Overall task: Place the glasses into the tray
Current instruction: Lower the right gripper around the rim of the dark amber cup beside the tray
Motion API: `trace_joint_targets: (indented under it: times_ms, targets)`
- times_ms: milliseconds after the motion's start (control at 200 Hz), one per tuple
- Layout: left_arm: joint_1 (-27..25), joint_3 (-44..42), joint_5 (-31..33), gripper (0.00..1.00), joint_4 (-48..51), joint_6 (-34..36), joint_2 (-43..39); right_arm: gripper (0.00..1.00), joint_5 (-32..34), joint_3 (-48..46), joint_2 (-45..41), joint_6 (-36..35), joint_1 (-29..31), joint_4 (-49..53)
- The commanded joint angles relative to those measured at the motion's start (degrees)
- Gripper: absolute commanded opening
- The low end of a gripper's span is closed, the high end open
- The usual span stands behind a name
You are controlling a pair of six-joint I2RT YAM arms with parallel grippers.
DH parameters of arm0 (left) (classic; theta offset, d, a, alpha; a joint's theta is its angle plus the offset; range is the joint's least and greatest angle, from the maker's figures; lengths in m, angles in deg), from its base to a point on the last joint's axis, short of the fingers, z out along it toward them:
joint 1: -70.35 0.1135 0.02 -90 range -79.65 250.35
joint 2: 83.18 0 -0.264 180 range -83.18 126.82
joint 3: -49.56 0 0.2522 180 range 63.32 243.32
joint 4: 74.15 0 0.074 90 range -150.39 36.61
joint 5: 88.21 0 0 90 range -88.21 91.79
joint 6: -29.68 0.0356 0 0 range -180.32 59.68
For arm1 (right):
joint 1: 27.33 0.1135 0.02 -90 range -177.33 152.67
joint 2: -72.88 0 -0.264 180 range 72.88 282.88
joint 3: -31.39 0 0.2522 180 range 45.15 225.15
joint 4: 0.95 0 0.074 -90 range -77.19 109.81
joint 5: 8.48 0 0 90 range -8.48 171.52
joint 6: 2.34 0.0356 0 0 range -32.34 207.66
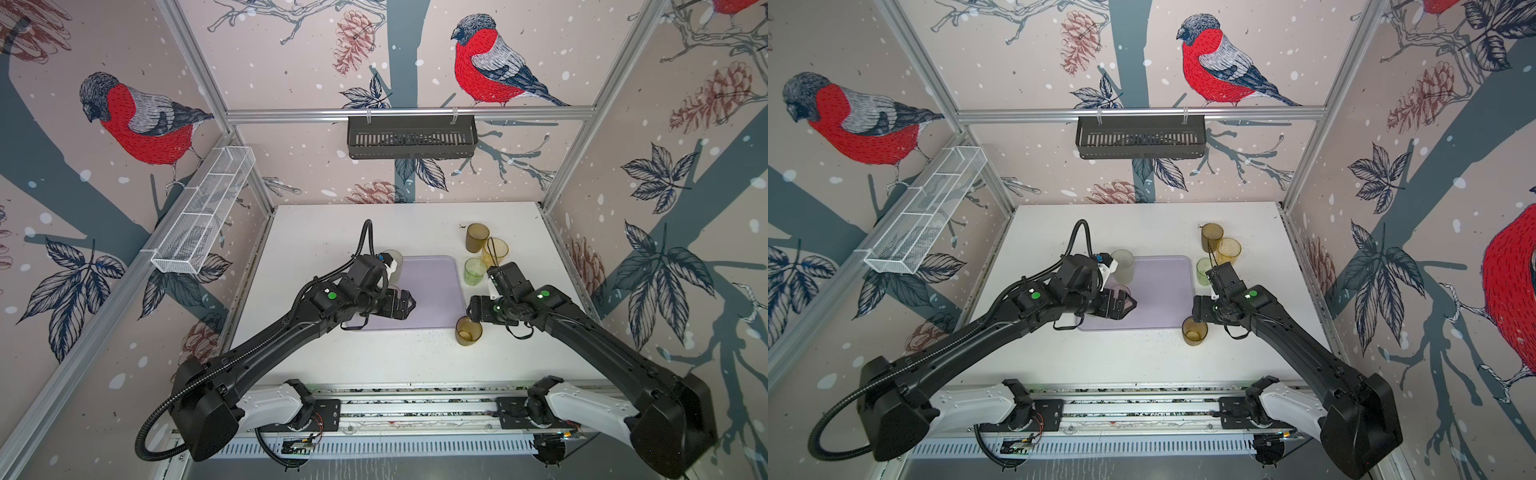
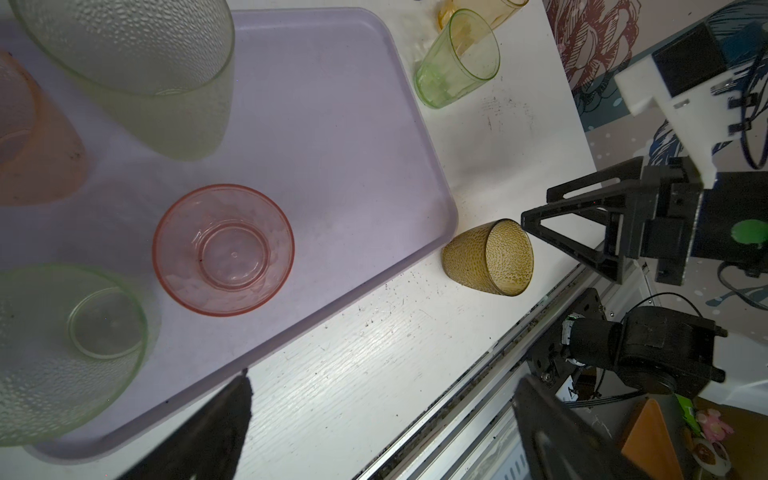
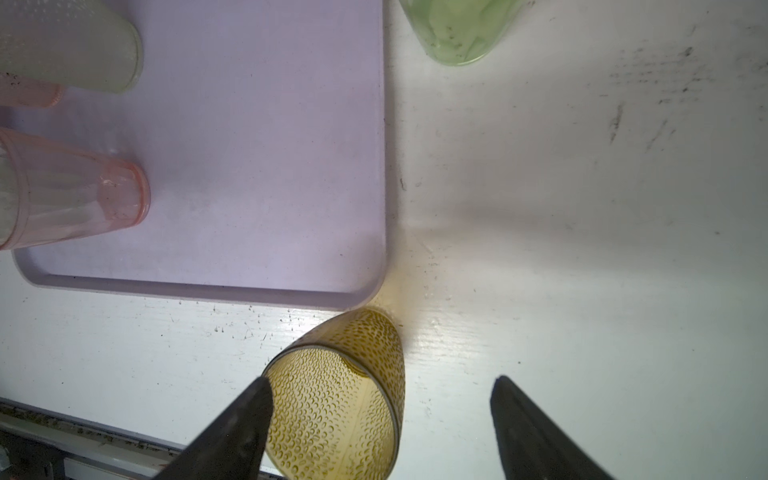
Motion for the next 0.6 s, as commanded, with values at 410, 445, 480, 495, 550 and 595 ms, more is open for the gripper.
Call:
trace_joint_targets:
  times_ms: [410, 445, 480, 495, 550, 595]
  targets:
    - [-0.06, 1.07, 0.65, 0.98, -1.44, 3.7, 2.09, 0.69, 0.3, -2.6, -1.63, -1.15, 0.72, 1.9]
    - [-0.01, 1.0, 0.65, 0.98, -1.39, 3.72, 1.94, 0.68, 0.28, -2.64, -1.69, -0.98, 0.84, 1.75]
    - [0.02, 0.93, 0.64, 0.98, -1.36, 3.74, 1.72, 0.67, 0.33, -2.73, -1.74, -0.83, 1.06, 1.73]
    - [-0.04, 0.89, 0.71, 0.98, -1.34, 3.7, 1.65, 0.66, 0.34, -2.73, -1.68, -0.8, 1.05, 1.73]
    - [0.02, 0.67, 0.87, 0.98, -1.28, 3.7, 1.09, 0.65, 0.5, -2.9, -1.6, -0.79, 1.11, 1.7]
    - [0.01, 0.54, 1.21, 0.98, -1.11, 3.62, 0.57, 0.64, 0.51, -2.91, -1.37, -0.75, 1.11, 1.65]
